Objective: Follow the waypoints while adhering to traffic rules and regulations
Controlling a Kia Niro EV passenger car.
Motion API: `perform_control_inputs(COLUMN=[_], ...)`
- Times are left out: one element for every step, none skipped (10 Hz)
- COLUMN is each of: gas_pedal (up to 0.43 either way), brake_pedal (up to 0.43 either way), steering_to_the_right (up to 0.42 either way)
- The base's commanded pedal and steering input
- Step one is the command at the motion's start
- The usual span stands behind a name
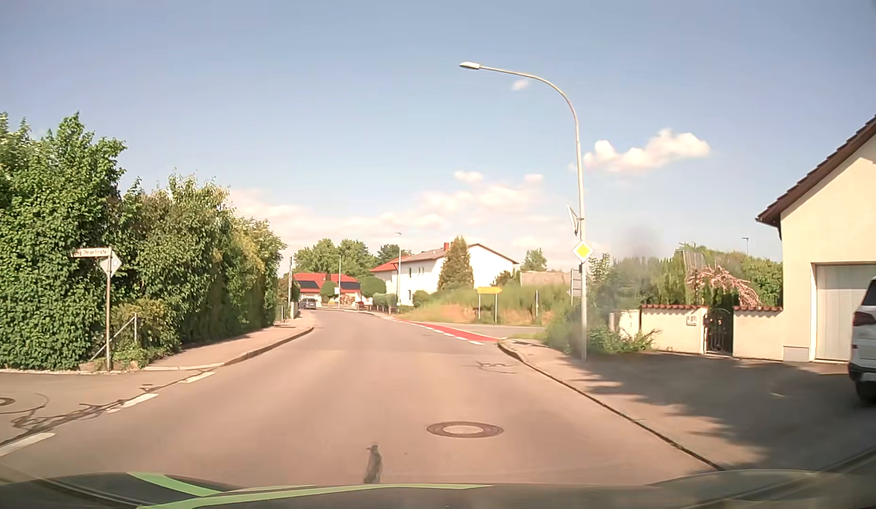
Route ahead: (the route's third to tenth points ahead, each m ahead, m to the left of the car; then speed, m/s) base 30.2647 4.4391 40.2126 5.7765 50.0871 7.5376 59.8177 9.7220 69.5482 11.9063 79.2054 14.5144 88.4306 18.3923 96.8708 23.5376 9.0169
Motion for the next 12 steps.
perform_control_inputs(gas_pedal=[0.047,0.047,0.047,0.047,0.047,0.047,0.047,0.047,0.047,0.047,0.059,0.067], brake_pedal=[0.000,0.000,0.000,0.000,0.000,0.000,0.000,0.000,0.000,0.000,0.000,0.000], steering_to_the_right=[-0.018,-0.018,-0.017,-0.018,-0.017,-0.017,-0.018,-0.017,-0.018,-0.016,-0.016,-0.016])
